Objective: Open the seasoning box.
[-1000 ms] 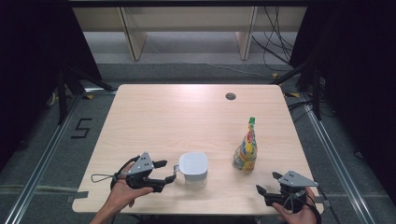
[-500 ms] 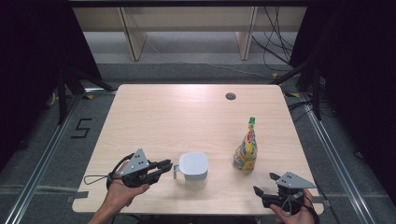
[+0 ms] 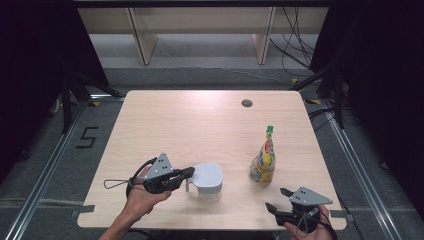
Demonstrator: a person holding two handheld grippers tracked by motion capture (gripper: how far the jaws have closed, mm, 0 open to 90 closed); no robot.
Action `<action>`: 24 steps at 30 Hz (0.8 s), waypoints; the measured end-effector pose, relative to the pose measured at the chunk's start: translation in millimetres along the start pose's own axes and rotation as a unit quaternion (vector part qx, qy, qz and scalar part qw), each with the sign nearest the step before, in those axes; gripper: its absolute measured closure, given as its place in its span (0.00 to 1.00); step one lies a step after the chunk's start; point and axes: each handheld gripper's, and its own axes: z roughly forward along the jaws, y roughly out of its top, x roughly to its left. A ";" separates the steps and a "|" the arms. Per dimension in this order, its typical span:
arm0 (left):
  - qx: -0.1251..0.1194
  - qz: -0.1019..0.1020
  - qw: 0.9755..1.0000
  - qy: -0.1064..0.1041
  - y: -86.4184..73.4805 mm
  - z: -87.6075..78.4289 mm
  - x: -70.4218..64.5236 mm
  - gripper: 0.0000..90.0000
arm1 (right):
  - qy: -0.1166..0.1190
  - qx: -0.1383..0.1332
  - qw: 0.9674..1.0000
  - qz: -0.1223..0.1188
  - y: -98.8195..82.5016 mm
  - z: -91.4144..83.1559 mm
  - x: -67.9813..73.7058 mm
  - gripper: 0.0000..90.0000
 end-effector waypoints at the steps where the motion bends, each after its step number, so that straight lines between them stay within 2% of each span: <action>1: -0.001 -0.002 1.000 0.000 -0.7 0.0 -0.1 0.98 | 0.002 0.004 1.000 0.005 0.0 -0.5 0.8 0.34; 4: -0.001 -0.004 1.000 0.003 -1.4 -1.5 -0.4 0.98 | -0.002 -0.001 1.000 -0.008 0.6 -0.9 0.8 0.38; 6: -0.002 -0.006 1.000 0.004 -2.6 -1.8 -0.1 0.98 | 0.006 0.002 1.000 -0.011 1.3 -0.7 2.3 0.41; 8: -0.003 -0.001 1.000 0.002 -3.1 -2.1 0.9 0.98 | 0.014 -0.005 1.000 -0.013 2.6 -0.6 5.3 0.47; 9: -0.004 0.001 1.000 0.001 -3.2 -2.2 1.3 0.98 | 0.016 -0.012 1.000 -0.021 3.7 -0.7 5.8 0.49; 12: -0.007 -0.008 1.000 0.005 -4.3 -2.2 0.0 0.98 | 0.028 -0.028 0.999 -0.035 6.2 0.0 9.6 0.59; 13: -0.007 -0.008 1.000 0.005 -4.3 -2.3 -0.1 0.98 | 0.036 -0.026 0.999 -0.029 7.0 -0.2 12.1 0.62; 19: -0.007 -0.006 1.000 0.006 -4.9 -3.1 0.2 0.98 | 0.058 -0.056 0.996 -0.044 17.2 2.5 25.1 0.77; 20: -0.007 -0.004 1.000 0.004 -5.0 -3.3 0.5 0.98 | 0.058 -0.056 0.996 -0.044 17.2 2.5 25.1 0.77; 22: -0.008 -0.007 1.000 0.004 -5.3 -3.3 0.5 0.98 | 0.067 -0.059 0.995 -0.048 21.8 4.3 29.4 0.81; 23: -0.008 -0.016 1.000 0.006 -5.6 -3.2 -0.6 0.98 | 0.074 -0.069 0.993 -0.062 25.3 8.2 30.8 0.85; 24: -0.007 -0.014 1.000 0.007 -5.4 -3.2 -0.9 0.98 | 0.074 -0.069 0.993 -0.062 25.3 8.2 30.8 0.85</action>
